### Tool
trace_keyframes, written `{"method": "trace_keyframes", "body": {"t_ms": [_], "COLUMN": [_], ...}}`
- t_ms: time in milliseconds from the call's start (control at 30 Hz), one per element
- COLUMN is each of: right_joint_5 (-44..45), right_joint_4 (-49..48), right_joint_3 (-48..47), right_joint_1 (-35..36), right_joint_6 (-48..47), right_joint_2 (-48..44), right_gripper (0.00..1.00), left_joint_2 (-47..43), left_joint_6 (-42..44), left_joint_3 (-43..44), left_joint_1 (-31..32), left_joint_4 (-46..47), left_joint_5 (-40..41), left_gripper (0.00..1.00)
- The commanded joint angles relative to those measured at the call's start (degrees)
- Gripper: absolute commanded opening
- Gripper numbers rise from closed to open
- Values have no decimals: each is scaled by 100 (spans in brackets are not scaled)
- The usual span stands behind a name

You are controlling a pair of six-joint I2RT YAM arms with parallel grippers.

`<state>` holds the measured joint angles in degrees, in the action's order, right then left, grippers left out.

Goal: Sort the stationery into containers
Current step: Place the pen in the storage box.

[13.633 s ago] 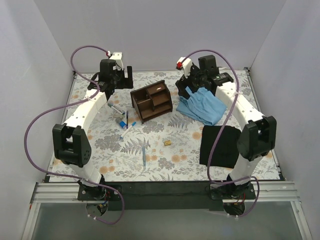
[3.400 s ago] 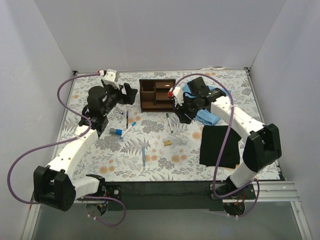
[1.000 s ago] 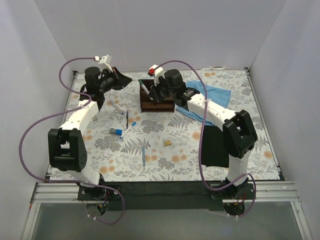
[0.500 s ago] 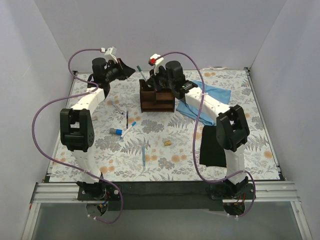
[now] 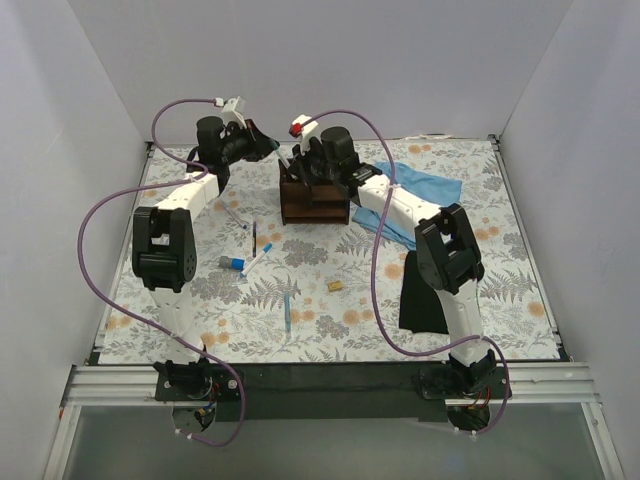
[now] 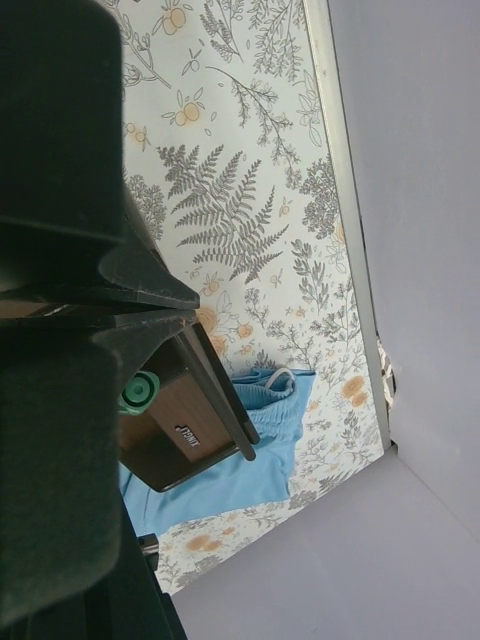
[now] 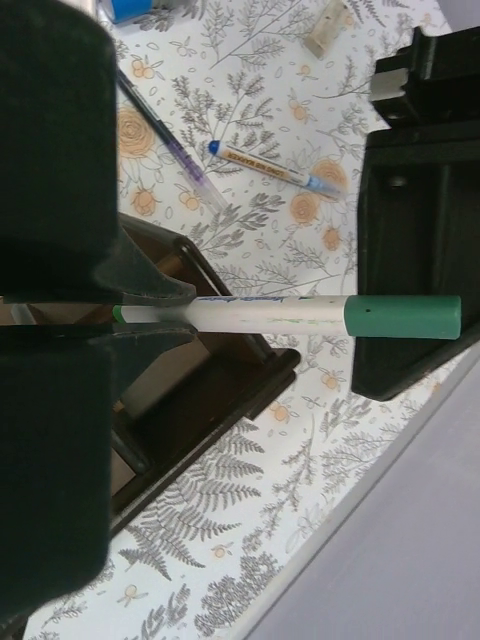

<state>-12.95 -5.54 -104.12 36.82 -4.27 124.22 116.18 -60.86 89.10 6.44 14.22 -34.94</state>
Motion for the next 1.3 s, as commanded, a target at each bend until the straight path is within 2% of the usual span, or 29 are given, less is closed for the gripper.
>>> {"method": "trace_keyframes", "body": {"t_ms": [0,500,533,567,600,700,767,900,1100,1133,1200,1233,1267], "right_joint_5": [82,223,258,284,345,399,442,495,513,487,460,390,364], "right_joint_4": [-325,-281,-281,-281,-281,-281,-281,-263,-158,-132,-9,52,210], "right_joint_3": [-469,-487,-469,-461,-461,-461,-443,-382,-223,-206,-179,-188,-223], "right_joint_1": [-8,-43,-52,-43,-52,-52,-43,-43,-69,-69,-87,-87,-96], "right_joint_6": [5,-74,-74,-65,-56,-65,-100,-161,-162,-179,-179,-136,-92], "right_joint_2": [128,427,419,427,427,401,374,296,-3,-160,-363,-573,-697], "right_gripper": [1,1,3,9,19,35,40,45,44,45,44,44,44], "left_joint_2": [-78,194,203,229,230,230,230,203,63,-42,-192,-366,-490], "left_joint_6": [22,-5,4,13,22,30,48,74,276,329,382,399,434], "left_joint_3": [318,556,556,573,600,635,661,723,837,872,1004,1065,1118], "left_joint_1": [-2,24,33,42,51,86,112,147,139,121,7,-54,-142], "left_joint_4": [187,239,248,248,248,222,196,143,38,-6,-251,-418,-629], "left_joint_5": [-101,-101,-92,-83,-83,-66,-66,-48,294,382,487,531,645], "left_gripper": [0,0,0,0,0,0,0,0,0,3,16,37,46]}}
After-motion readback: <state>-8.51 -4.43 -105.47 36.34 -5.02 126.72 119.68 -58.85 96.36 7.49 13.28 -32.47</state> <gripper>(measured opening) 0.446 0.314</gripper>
